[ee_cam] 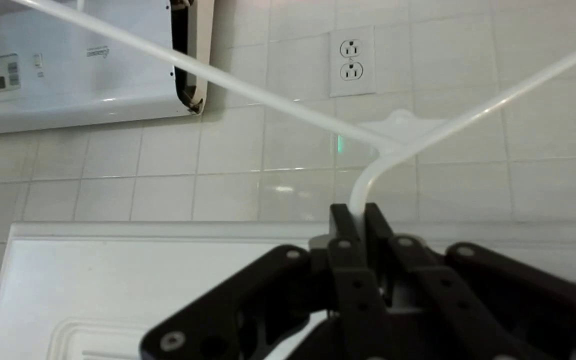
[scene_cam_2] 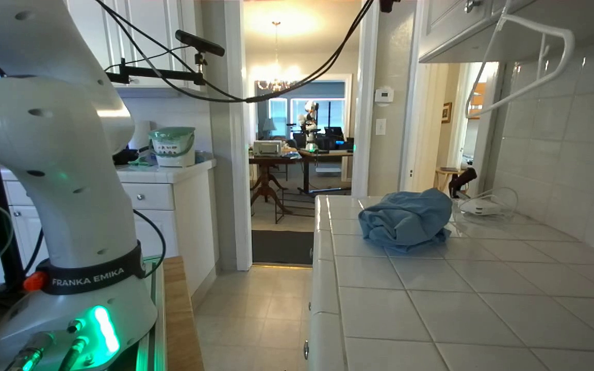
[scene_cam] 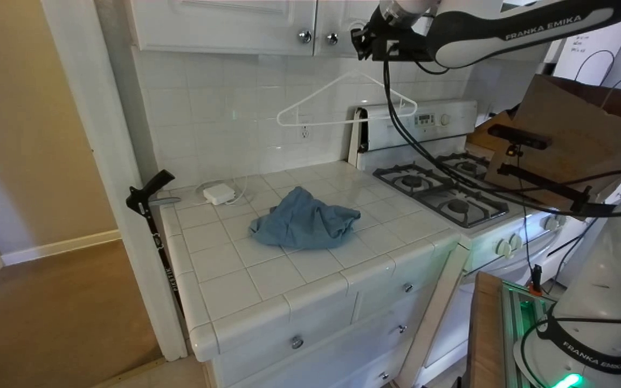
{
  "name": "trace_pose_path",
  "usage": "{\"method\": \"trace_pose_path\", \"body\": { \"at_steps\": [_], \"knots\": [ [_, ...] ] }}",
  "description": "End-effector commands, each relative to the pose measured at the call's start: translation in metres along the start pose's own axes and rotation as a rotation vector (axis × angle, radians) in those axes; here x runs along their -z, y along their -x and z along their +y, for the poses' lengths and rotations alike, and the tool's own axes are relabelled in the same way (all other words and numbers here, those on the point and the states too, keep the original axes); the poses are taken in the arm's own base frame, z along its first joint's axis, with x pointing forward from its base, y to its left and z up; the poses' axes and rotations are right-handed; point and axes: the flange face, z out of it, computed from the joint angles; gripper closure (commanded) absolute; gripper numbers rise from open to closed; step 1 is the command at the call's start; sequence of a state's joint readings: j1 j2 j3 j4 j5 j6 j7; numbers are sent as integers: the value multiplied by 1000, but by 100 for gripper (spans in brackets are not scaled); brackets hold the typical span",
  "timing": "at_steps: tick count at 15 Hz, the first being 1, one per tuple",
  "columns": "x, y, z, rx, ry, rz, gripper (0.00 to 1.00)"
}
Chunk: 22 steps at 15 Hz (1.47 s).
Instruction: Put the white hanger on the counter.
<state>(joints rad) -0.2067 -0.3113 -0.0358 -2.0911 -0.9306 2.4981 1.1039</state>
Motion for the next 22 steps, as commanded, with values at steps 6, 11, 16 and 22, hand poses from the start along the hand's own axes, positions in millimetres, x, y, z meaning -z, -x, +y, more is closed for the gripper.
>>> {"method": "trace_pose_path", "body": {
  "at_steps": [6, 11, 16, 22],
  "knots": [
    [-2, 69, 30, 105, -36, -238, 98],
    [-57, 105, 59, 73, 49, -391, 98],
    [-115, 130, 83, -36, 16, -558, 98],
    [-173, 153, 135, -98, 85, -666, 98]
  ]
}}
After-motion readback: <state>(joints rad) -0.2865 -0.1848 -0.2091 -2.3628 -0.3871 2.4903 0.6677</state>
